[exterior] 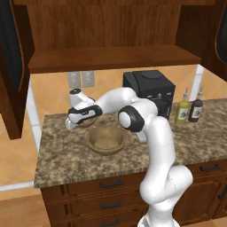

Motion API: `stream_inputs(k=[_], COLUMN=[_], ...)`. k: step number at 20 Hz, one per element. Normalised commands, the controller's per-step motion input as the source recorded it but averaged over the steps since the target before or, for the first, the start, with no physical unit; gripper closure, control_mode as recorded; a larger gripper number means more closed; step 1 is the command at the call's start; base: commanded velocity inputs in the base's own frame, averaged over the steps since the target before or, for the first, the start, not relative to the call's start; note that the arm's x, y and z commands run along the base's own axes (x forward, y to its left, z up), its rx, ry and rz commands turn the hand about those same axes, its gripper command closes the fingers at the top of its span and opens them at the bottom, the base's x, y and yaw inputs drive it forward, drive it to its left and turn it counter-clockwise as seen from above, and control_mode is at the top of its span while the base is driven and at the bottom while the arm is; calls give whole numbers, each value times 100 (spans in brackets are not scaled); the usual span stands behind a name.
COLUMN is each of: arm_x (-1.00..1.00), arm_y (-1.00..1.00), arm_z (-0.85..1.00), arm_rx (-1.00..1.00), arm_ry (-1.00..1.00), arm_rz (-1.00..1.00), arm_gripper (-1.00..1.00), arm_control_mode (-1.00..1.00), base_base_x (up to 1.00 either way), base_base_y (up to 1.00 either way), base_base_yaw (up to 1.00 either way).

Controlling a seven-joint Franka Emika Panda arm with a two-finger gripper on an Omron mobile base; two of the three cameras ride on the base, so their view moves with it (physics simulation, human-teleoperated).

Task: Pick up the bowls on the counter and stack them on top of one another in the open cabinet. Place the smaller bowl on top of the larger bowl.

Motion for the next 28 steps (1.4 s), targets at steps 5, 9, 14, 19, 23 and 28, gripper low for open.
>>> stream_inputs(k=[5, 9, 14, 19, 23, 28], arm_x=[0, -13, -72, -77, -80, -77], arm_y=[0, 0, 12, 11, 0, 0], arm_z=[0, 6, 37, 40, 52, 42], arm_rx=[0, 0, 0, -1, 0, 0], arm_ry=[0, -1, -8, -1, -1, 0], arm_rz=[0, 2, 14, 16, 9, 1], arm_gripper=[100, 100, 100, 100, 100, 100], arm_control_mode=[-100, -100, -100, -100, -100, -100], base_base_x=[0, 0, 0, 0, 0, 0], base_base_y=[0, 0, 0, 0, 0, 0], base_base_yaw=[0, 0, 0, 0, 0, 0])
